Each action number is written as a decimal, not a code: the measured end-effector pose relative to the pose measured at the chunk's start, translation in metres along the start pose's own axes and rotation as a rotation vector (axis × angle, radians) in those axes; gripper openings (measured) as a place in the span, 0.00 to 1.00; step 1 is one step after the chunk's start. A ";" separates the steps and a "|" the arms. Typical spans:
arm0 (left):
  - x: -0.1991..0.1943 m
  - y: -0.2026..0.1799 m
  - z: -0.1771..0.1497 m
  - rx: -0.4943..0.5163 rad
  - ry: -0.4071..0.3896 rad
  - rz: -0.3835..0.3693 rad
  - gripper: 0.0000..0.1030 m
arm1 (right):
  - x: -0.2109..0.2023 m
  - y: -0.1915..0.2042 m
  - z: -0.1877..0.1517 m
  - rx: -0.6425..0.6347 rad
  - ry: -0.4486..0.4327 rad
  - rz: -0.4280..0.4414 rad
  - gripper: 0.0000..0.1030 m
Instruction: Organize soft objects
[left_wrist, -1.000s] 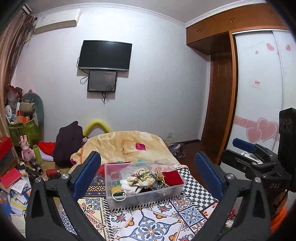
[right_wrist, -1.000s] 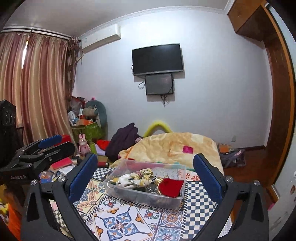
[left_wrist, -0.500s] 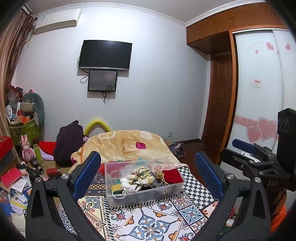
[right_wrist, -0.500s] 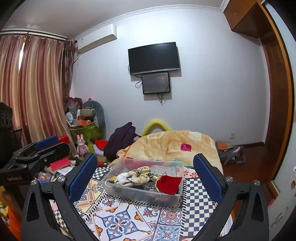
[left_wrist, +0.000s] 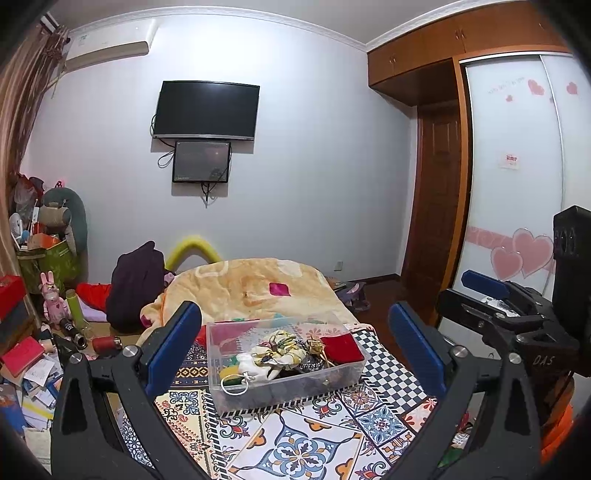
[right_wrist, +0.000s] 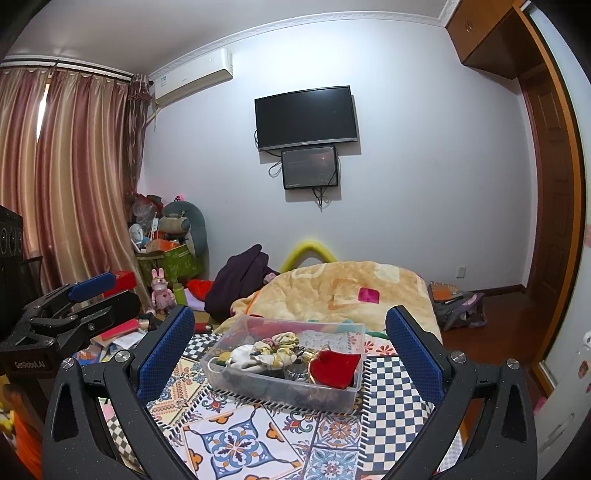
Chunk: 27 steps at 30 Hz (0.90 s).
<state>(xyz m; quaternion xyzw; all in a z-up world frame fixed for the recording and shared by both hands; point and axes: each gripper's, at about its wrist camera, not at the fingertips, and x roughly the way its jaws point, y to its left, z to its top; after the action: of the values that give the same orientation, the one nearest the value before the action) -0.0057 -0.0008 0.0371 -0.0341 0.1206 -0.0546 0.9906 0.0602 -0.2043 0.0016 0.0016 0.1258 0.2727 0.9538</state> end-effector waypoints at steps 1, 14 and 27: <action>0.000 0.000 0.000 0.001 -0.001 -0.001 1.00 | 0.000 0.000 0.000 0.001 0.000 0.000 1.00; 0.000 -0.001 -0.001 0.007 0.001 -0.001 1.00 | -0.001 0.001 0.001 0.002 -0.003 -0.002 1.00; 0.003 0.002 -0.003 -0.017 0.009 -0.004 1.00 | -0.003 0.000 0.003 0.003 -0.007 -0.002 1.00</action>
<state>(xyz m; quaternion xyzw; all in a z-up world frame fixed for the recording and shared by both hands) -0.0031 0.0003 0.0330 -0.0427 0.1253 -0.0558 0.9896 0.0581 -0.2058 0.0056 0.0036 0.1230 0.2717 0.9545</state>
